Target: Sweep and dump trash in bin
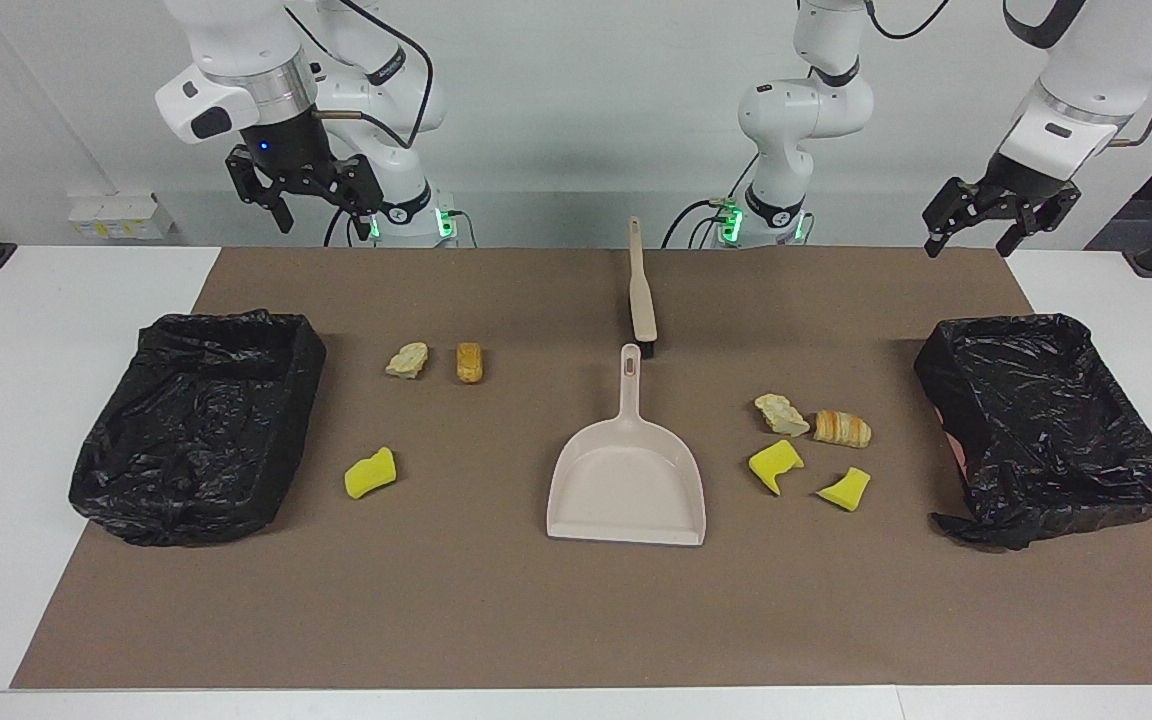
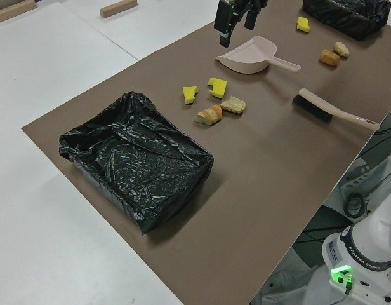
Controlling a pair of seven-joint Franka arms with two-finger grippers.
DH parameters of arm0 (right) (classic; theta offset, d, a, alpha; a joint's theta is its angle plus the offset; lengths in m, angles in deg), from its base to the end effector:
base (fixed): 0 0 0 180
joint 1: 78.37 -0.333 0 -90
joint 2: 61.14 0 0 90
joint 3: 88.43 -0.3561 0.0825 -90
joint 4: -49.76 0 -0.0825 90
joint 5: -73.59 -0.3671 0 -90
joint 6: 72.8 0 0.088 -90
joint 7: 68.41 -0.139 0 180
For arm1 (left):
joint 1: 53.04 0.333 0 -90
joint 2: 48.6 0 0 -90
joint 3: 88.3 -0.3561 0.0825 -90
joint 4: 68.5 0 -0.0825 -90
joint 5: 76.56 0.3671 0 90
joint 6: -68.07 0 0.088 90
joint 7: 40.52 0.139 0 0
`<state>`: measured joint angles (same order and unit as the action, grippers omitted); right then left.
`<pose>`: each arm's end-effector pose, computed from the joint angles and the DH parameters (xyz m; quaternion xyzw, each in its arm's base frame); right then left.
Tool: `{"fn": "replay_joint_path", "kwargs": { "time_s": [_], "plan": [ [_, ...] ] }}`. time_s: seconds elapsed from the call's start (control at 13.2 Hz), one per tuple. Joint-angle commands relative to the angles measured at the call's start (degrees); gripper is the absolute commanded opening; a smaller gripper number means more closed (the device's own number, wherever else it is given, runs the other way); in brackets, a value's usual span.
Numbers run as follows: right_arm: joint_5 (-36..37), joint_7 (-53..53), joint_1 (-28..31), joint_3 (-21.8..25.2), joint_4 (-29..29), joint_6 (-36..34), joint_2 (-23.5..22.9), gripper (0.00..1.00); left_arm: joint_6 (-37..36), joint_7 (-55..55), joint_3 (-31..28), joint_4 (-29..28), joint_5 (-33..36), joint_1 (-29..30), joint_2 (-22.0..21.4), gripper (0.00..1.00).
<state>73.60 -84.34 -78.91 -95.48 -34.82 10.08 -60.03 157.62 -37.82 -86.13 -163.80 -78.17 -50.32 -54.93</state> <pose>0.5129 0.0691 0.6744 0.9973 -0.0727 -0.0049 0.0023 0.4977 -0.0003 0.6470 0.9997 -0.0188 0.0054 0.0118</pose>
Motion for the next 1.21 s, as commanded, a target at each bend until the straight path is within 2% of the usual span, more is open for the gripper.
{"fn": "replay_joint_path", "kwargs": {
  "time_s": [0.0,0.15,0.84,1.14],
  "plan": [
    [-0.97,0.56,0.53,-0.07,-3.13,0.70,2.50,1.00,-0.69,-0.33,0.38,0.47,0.64,0.62,-0.36,1.00],
    [-0.98,0.47,0.53,-0.16,-3.48,2.54,2.41,1.00,-0.69,-0.33,0.38,0.38,0.64,0.62,-0.36,1.00],
    [0.17,-2.77,-0.44,-0.77,-2.61,2.73,1.71,1.00,-0.69,-0.33,0.38,0.38,0.64,0.62,-0.36,1.00],
    [0.43,-7.60,-4.65,-0.95,-1.38,5.79,-2.24,1.00,-2.35,0.10,0.91,0.21,0.64,-0.43,-0.62,1.00]
  ]
}}
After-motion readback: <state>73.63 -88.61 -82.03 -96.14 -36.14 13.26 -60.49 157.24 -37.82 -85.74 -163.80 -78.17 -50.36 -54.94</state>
